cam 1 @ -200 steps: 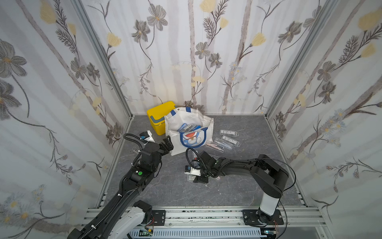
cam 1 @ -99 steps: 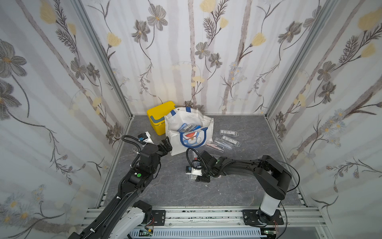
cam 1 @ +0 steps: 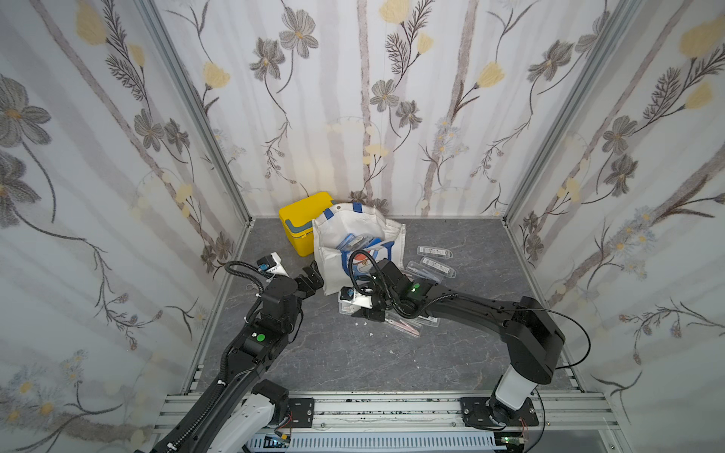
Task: Put the compass set into the canvas bag
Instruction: Pick up the compass set at the center of the board, then place the compass set in the canvas bag.
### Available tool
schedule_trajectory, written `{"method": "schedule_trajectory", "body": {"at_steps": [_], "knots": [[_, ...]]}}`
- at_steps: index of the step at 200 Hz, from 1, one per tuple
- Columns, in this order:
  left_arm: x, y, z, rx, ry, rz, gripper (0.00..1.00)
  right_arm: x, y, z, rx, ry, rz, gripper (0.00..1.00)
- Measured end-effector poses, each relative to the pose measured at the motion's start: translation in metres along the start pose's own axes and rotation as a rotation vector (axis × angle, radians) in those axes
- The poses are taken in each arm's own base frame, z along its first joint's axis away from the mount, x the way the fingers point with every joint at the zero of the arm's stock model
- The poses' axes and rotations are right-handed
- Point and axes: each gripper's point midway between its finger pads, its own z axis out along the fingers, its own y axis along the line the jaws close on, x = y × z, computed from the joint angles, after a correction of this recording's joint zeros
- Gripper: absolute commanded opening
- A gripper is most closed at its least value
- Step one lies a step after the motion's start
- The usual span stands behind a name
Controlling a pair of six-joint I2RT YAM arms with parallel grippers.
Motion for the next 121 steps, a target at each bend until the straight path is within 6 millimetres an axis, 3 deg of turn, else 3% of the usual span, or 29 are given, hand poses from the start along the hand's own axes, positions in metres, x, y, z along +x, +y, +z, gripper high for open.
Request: {"method": "schedule_trajectory", "body": {"at_steps": [69, 100, 121], "knots": [[0.002, 0.003, -0.001, -0.004, 0.0, -0.009, 1.0, -0.093, -0.062, -0.063, 0.099, -0.278, -0.079, 0.36], [0.002, 0.003, -0.001, -0.001, 0.0, -0.023, 1.0, -0.11, -0.113, -0.097, 0.193, -0.382, -0.077, 0.35], [0.001, 0.002, -0.002, 0.001, -0.004, -0.028, 1.0, -0.116, -0.144, -0.105, 0.24, -0.424, -0.074, 0.35]]}}
